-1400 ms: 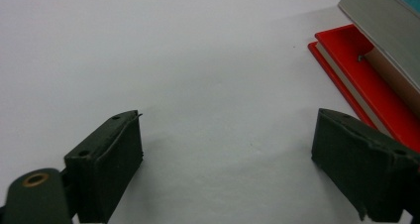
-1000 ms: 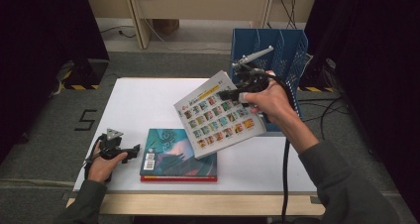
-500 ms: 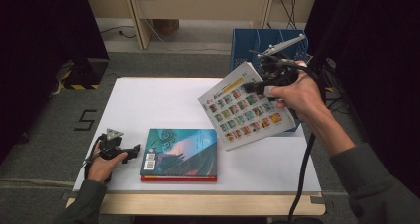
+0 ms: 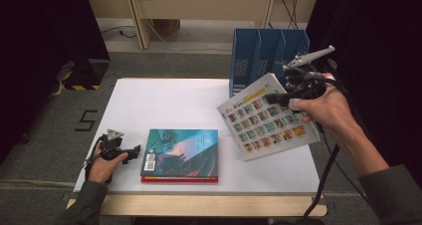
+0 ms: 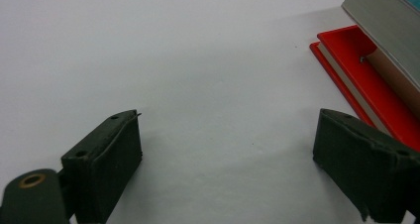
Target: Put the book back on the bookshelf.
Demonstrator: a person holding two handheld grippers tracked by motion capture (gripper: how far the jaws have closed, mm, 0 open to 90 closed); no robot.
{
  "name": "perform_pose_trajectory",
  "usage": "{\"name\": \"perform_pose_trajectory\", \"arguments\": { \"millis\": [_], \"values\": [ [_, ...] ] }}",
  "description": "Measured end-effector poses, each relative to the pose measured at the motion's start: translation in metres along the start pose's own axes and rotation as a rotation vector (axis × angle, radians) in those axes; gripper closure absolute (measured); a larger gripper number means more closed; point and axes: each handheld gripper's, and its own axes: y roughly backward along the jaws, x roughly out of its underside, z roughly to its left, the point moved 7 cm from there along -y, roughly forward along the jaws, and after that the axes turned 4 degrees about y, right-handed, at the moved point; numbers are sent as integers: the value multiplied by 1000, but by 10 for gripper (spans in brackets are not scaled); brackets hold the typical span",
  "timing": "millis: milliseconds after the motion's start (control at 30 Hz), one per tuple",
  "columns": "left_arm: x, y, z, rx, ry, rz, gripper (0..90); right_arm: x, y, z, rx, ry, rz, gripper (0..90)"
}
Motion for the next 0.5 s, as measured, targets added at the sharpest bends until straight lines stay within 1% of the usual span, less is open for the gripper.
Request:
{"name": "perform_pose_trajectory", "arguments": {
  "millis": [33,67,133,167,200,233,267,300,333,367,400,433,467,500],
  "values": [
    [0,0,0,-1,0,-1,104,5,0,0,7,-4,1,731],
    [0,0,0,0,0,0,104,10,1,0,5,-1,7,732],
    [0,0,0,-1,0,-1,104,21,1,-1,3,-12,13,731],
    [0,0,0,-1,0,-1,103,32,0,-2,-3,-34,20,732],
    [0,0,0,-1,0,-1,103,32,0,-2,-3,-34,20,732],
    [0,0,0,-1,0,-3,102,42,-3,-2,-13,-36,38,731],
    [0,0,0,-1,0,-3,102,42,-3,-2,-13,-36,38,731],
    [0,0,0,-1,1,-2,101,47,-7,-1,-17,-36,60,730],
    [0,0,0,-1,1,-2,101,47,-7,-1,-17,-36,60,730],
    [0,0,0,-1,1,-1,101,49,-10,0,-21,-37,75,730],
    [0,0,0,-1,1,-2,100,51,-14,1,-25,-27,90,729],
    [0,0,0,-2,2,-1,99,53,-24,3,-35,-23,121,728],
    [0,0,0,-2,2,-1,99,53,-24,3,-35,-23,121,728],
    [0,0,0,-2,1,-1,99,51,-28,3,-32,-26,116,727]
  ]
}}
